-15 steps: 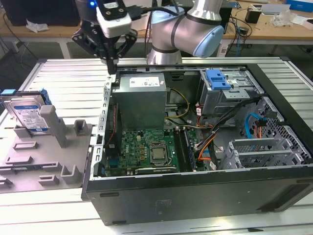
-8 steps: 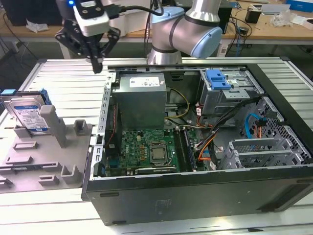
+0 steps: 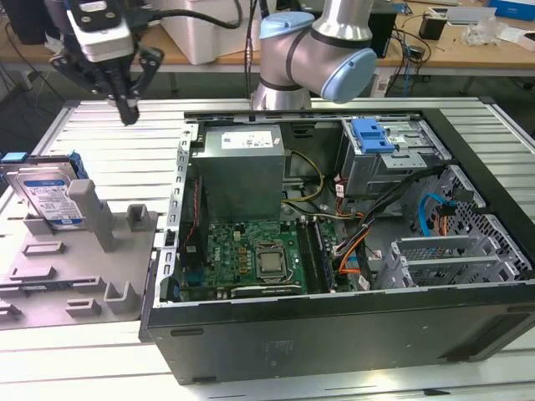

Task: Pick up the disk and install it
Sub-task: 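Reach for the disk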

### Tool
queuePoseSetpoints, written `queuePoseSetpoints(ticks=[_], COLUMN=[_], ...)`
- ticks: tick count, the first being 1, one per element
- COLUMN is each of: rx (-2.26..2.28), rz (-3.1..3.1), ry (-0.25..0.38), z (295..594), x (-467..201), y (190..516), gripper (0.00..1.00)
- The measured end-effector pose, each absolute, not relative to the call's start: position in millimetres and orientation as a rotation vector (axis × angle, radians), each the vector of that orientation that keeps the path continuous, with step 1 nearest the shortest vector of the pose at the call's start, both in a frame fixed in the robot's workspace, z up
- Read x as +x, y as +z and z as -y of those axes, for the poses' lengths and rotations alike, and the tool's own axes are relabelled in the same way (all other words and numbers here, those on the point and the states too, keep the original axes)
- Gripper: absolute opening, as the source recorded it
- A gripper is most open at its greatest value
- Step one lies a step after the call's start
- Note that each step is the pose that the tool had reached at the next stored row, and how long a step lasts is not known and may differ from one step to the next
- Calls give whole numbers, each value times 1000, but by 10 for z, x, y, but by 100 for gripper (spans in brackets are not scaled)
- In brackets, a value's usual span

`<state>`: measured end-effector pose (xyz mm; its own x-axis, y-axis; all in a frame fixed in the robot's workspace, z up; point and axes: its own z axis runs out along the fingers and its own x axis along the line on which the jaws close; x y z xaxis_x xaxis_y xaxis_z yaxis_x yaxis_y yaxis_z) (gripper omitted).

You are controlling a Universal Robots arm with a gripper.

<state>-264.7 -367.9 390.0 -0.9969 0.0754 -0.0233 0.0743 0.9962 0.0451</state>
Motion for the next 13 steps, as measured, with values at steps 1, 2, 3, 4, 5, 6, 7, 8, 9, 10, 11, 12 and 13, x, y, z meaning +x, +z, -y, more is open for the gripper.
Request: queuePoseSetpoints(ticks=[1,2,3,4,5,6,7,8,9,10,11,12,13], rx=[117,116,117,117,117,116,116,117,117,116,116,117,117], rz=[-3114,-3114,-3114,-3114,-3114,-3114,-3114,-3114,-3114,-3114,-3114,-3114,-3114], ry=[69,69,69,69,69,69,69,69,69,69,69,69,69], z=[3675,3672,3668,3664,3659,3655,3651,3646,3642,3637,3632,3625,3619], x=[-2715,-2762,-2819,-2867,-2941,-2996,-3041,-3094,-3143,-3198,-3251,-3324,-3378], y=[3899,3898,3897,3896,3895,3894,3894,3893,3892,3891,3890,3888,3888], gripper=[11,11,11,11,11,11,11,11,11,11,11,11,11])
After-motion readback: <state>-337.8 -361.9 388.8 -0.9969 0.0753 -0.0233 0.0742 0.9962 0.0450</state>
